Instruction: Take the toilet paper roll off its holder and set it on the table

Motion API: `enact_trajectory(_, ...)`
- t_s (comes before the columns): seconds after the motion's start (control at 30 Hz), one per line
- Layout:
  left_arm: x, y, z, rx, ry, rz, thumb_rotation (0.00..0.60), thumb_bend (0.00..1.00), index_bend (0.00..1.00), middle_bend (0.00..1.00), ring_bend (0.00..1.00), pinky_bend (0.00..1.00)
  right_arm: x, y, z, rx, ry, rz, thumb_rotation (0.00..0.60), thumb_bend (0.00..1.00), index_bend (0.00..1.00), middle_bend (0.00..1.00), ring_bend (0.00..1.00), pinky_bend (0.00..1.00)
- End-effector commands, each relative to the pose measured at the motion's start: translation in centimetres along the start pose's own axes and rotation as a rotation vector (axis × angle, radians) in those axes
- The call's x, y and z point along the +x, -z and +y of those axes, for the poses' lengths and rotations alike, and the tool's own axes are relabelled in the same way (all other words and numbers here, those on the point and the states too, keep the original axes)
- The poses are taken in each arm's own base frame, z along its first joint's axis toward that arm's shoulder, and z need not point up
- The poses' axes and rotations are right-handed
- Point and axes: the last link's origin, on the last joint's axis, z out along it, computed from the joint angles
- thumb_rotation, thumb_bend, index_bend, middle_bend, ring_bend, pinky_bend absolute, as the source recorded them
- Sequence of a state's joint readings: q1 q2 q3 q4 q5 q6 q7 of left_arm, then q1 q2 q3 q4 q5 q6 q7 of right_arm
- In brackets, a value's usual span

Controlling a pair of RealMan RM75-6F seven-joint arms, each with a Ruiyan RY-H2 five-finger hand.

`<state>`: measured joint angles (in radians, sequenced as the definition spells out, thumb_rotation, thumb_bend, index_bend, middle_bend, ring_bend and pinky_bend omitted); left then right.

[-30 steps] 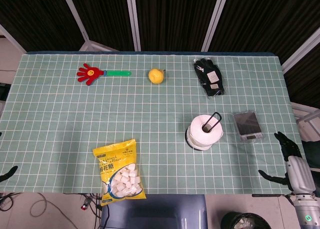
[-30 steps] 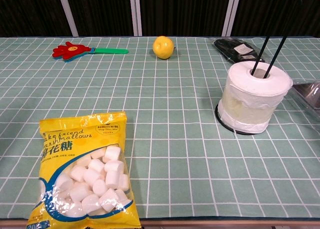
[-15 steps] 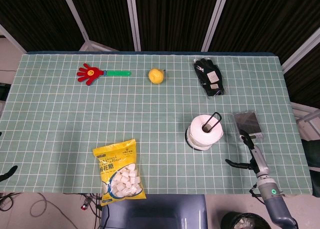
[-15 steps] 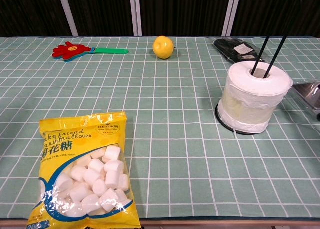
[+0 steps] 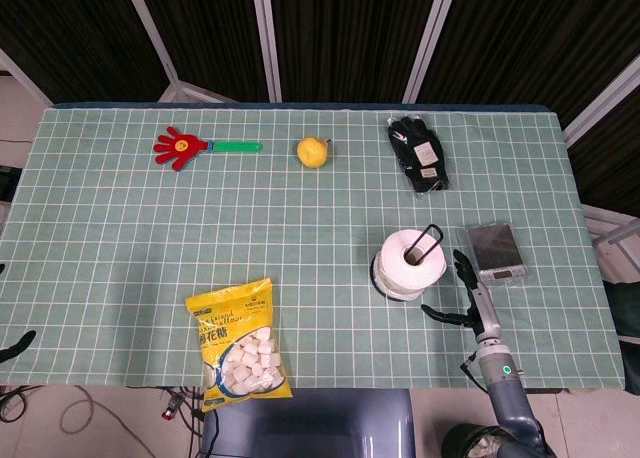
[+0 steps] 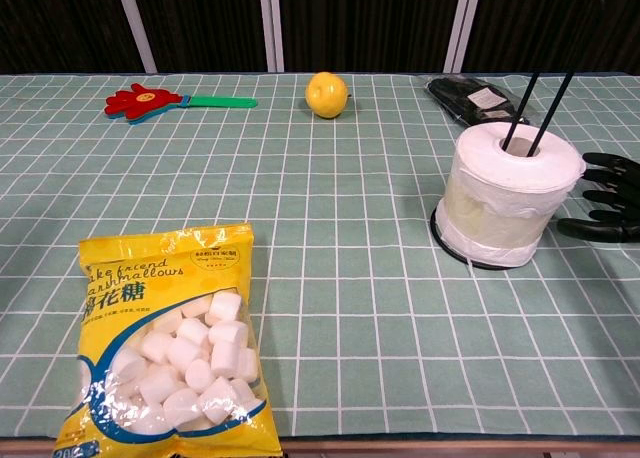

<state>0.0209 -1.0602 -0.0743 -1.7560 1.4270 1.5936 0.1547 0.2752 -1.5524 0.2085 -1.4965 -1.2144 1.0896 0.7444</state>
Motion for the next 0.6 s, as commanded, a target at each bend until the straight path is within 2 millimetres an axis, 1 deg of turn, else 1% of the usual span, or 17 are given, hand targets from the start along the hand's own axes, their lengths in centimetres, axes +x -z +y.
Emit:
enact_trajectory(0.03,0.0,0.0,0.0,0.002,-0.001,-0.001,0.600,0.12,0.13,0.00,0.00,0.00,-0.6,-0.6,0.1,0.011,-0.007,0.010,0.600,0.00,0.00,0.00,0.00,0.00)
enact_trajectory(0.27,-0.1,0.0,0.0,0.004,-0.005,-0.005,0.600,0.12,0.13,0.00,0.00,0.00,-2.3,-2.6,-0.1,0.036,0.021,0.013,0.600,0.00,0.00,0.00,0.00,0.00)
enact_trajectory(0.6,-0.1,-0.1,-0.1,0.007,-0.004,-0.005,0.600,0.12,0.13,0.00,0.00,0.00,-4.2,-4.3,0.0,0.038,0.032,0.010,0.600,0.00,0.00,0.00,0.00,0.00)
